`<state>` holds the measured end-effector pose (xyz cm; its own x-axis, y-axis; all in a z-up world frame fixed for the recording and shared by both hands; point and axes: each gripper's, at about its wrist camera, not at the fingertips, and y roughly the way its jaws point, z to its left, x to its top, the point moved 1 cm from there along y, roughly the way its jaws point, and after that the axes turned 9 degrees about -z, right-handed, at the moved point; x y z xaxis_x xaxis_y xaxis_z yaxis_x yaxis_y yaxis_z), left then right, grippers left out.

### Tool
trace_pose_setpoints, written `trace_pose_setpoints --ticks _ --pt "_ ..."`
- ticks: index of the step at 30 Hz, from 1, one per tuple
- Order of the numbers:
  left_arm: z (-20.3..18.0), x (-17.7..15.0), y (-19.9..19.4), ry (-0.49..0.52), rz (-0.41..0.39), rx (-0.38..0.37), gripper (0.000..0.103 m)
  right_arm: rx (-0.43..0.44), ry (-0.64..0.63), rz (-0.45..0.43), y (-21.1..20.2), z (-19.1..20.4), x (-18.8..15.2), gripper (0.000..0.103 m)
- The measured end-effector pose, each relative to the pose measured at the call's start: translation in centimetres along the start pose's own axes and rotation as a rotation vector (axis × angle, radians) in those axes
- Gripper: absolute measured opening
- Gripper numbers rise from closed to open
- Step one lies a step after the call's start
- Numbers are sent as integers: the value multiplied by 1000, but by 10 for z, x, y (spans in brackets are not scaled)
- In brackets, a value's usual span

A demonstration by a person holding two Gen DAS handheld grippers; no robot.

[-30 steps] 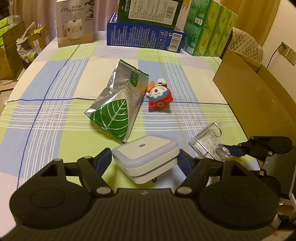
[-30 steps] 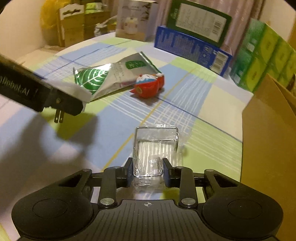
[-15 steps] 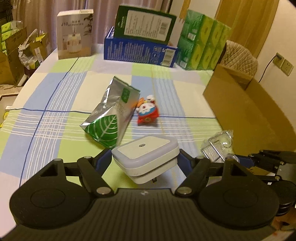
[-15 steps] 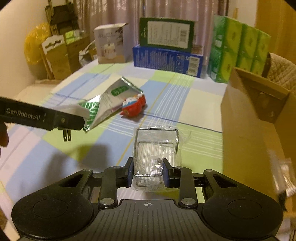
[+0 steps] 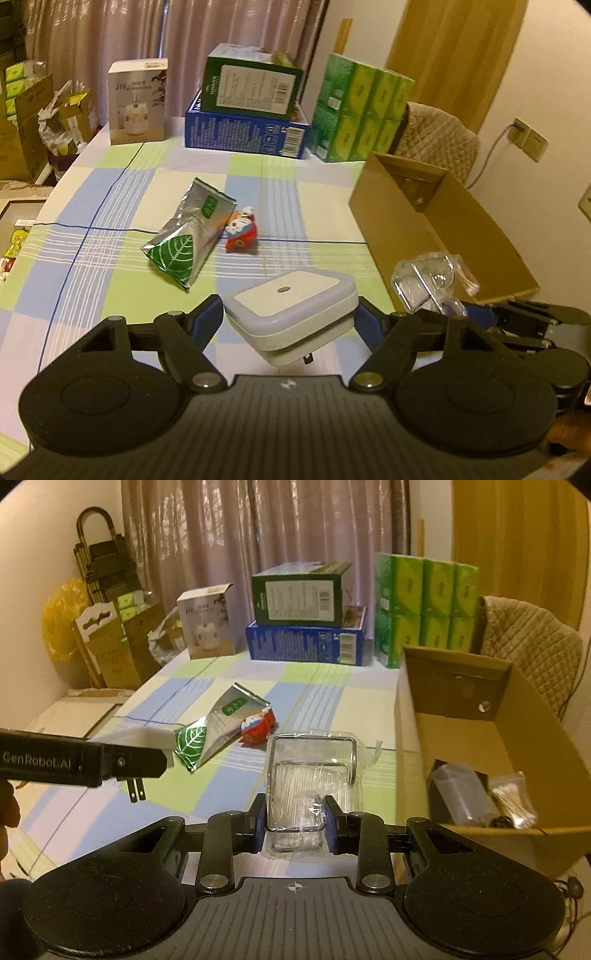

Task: Organize objects
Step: 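Carry the plug adapter and soap holder over the cardboard box with both tools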

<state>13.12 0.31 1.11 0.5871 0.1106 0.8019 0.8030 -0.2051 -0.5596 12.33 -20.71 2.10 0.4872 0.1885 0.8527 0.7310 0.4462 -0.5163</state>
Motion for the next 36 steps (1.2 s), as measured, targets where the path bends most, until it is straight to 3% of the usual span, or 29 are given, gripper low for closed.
trace_pose_setpoints --ticks 11,36 --pt "-26 -9 -25 27 -10 -13 73 -9 16 -31 -37 -3 1 28" --pt "-45 -6 -23 53 -1 -36 73 -39 52 -49 -53 -24 2 28"
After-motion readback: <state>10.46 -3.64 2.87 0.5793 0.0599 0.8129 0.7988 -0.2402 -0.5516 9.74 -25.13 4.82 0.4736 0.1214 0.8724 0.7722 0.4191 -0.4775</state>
